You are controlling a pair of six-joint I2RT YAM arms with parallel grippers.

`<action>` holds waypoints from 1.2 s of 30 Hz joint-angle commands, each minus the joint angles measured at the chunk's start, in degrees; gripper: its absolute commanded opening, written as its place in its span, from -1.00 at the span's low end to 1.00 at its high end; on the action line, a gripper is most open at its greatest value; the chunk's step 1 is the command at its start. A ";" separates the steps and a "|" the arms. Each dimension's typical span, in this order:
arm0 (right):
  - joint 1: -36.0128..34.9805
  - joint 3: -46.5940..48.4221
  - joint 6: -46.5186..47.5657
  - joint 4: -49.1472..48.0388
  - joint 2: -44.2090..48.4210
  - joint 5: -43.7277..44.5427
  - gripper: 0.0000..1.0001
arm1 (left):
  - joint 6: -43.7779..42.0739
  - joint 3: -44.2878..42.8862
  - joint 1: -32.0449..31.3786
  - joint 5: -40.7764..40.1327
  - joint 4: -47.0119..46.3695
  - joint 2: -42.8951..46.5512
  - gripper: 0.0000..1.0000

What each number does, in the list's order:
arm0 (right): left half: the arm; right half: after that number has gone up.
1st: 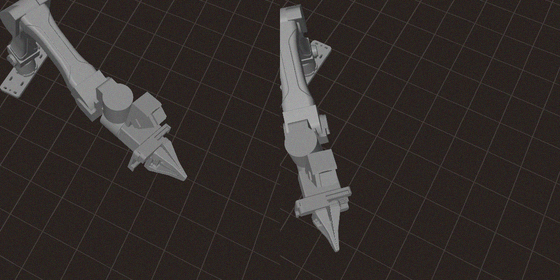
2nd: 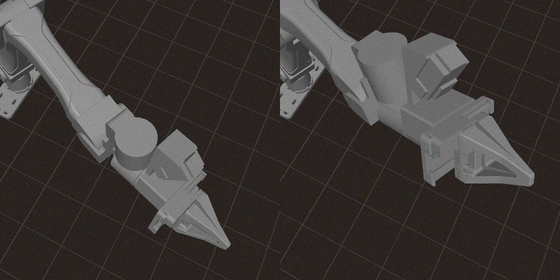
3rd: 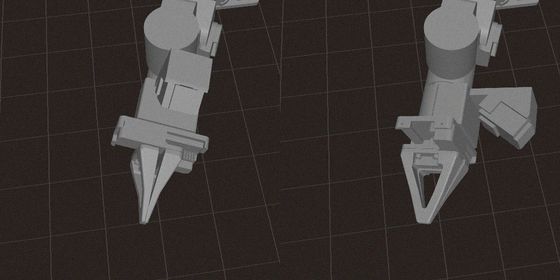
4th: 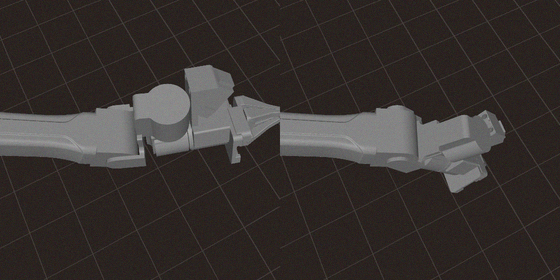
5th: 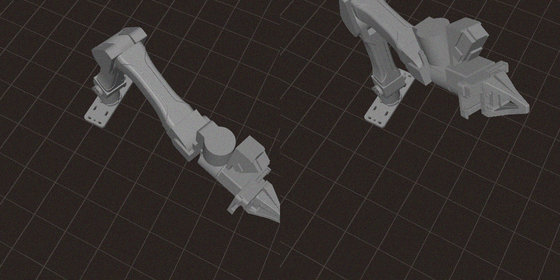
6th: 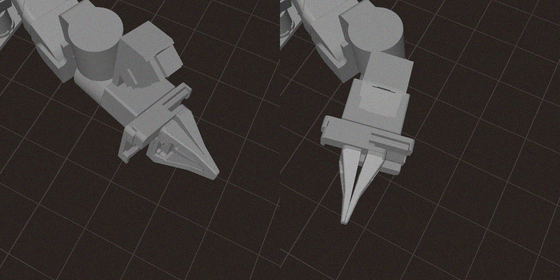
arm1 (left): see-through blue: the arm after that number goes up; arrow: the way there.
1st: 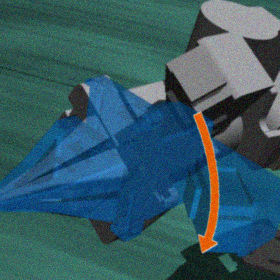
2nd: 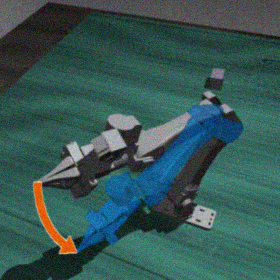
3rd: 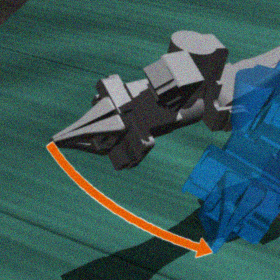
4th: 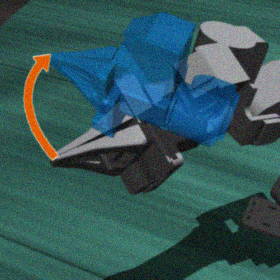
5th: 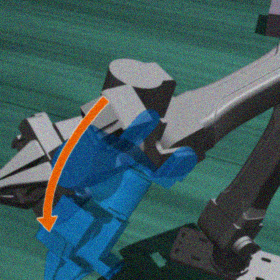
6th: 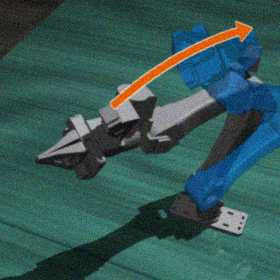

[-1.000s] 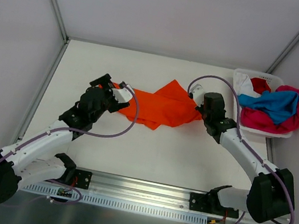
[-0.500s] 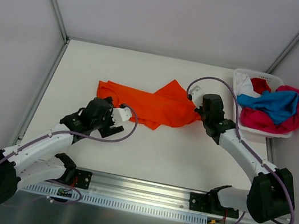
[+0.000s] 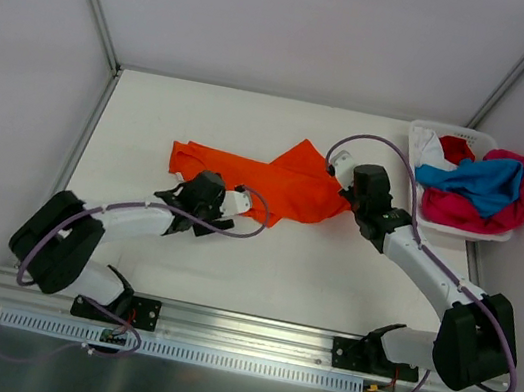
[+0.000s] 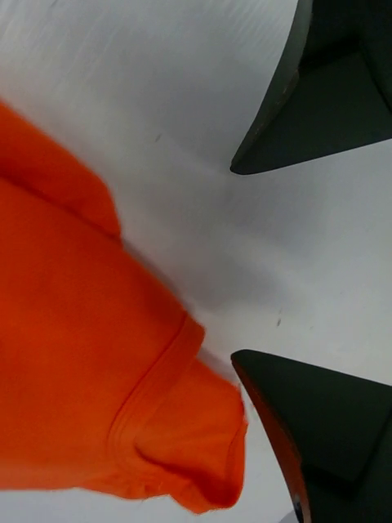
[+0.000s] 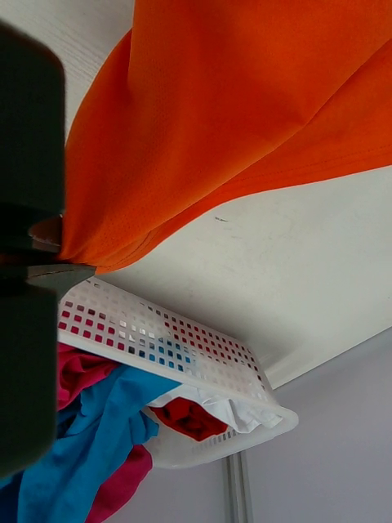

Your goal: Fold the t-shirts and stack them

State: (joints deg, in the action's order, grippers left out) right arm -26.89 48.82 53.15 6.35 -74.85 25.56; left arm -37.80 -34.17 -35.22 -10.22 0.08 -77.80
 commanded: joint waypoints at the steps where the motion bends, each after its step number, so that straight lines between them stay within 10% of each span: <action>1: -0.18 0.49 -0.50 -0.46 1.28 1.07 -0.99 | -3.85 -3.17 -0.11 -8.30 -7.69 -7.70 0.79; 7: -0.17 -0.13 -0.41 -1.08 1.64 1.51 -0.99 | -12.20 -5.19 -0.20 -18.25 -24.76 -18.26 0.53; 11: 0.00 -0.48 -0.32 -1.51 1.37 1.51 -0.99 | -12.30 -5.38 -0.11 -19.05 -23.82 -17.57 -1.00; 36: 4.39 2.33 5.74 -4.33 9.19 6.69 -0.99 | -19.85 -15.39 1.82 -24.59 -16.34 17.67 -1.00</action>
State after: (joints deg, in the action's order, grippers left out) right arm -24.23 48.18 57.34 4.93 -70.54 29.39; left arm -56.25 -46.11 -33.67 -33.32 -16.78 -65.30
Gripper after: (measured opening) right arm 0.031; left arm 0.020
